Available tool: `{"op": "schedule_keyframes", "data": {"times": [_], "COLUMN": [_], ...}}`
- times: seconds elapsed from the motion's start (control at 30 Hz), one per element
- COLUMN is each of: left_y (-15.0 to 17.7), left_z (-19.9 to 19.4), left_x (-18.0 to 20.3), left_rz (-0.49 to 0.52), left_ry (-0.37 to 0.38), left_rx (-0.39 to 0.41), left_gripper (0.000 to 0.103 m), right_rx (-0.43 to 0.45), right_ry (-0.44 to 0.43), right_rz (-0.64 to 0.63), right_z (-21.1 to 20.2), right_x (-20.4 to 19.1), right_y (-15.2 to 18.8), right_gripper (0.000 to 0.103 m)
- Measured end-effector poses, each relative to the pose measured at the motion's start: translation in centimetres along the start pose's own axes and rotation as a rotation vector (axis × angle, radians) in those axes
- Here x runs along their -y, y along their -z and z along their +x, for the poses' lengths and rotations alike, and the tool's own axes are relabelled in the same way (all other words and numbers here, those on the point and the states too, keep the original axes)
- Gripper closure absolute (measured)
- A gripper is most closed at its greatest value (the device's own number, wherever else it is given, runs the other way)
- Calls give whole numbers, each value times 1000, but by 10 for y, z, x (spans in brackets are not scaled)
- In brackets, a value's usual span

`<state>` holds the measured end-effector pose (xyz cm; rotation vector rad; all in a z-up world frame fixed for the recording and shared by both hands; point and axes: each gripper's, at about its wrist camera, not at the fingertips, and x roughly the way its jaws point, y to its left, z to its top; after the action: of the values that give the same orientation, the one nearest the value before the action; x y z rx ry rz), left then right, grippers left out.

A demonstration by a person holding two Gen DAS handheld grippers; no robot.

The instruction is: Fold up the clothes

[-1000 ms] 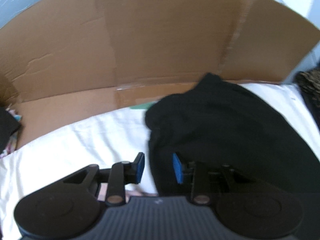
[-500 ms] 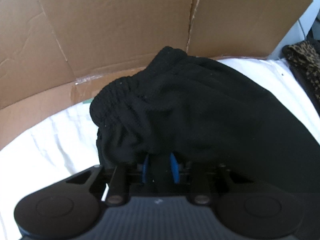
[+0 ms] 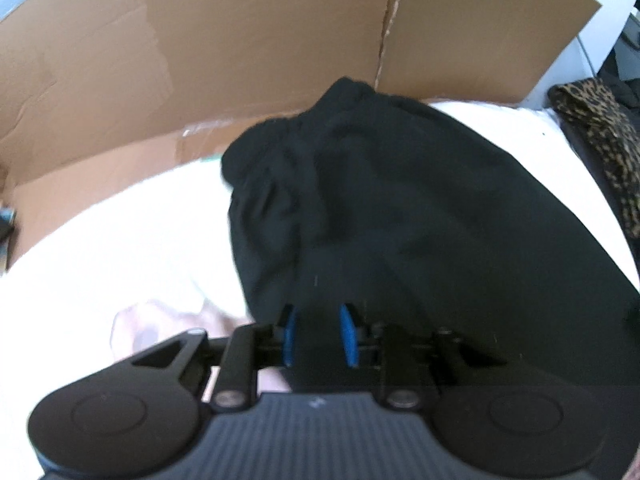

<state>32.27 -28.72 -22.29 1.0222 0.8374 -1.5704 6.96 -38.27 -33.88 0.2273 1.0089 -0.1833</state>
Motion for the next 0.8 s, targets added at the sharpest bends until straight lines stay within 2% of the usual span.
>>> {"op": "schedule_keyframes", "data": {"times": [0.17,0.37,0.47,0.57,0.7,0.8], "left_y": [47,87,101,106,113,122], "left_z": [-20,-34,-41,-39,-41,-53], "left_x": [-4,-7,-8,-14,-27,-33], "left_rz": [-50,-87,-93,-112,-153,-179], "left_ry": [-2,-10,-5,10,22,22], "left_rx": [-24,-40,-37,-32,-17,-25], "left_gripper": [75,73,70,70,70,70], "right_rx": [-11,-5,-27,-85,-174,-215], "right_ry": [-44,-52,-25,26,111,138], "right_rz": [-17,-68,-99,-119,-113,-90], "right_z": [20,41,53,66,80,81], "right_x": [-16,-41,-50,-54,-47,-36], "right_y": [-17,-46,-56,-61,-62,-62], "right_gripper": [69,69,69,69,71,71]}}
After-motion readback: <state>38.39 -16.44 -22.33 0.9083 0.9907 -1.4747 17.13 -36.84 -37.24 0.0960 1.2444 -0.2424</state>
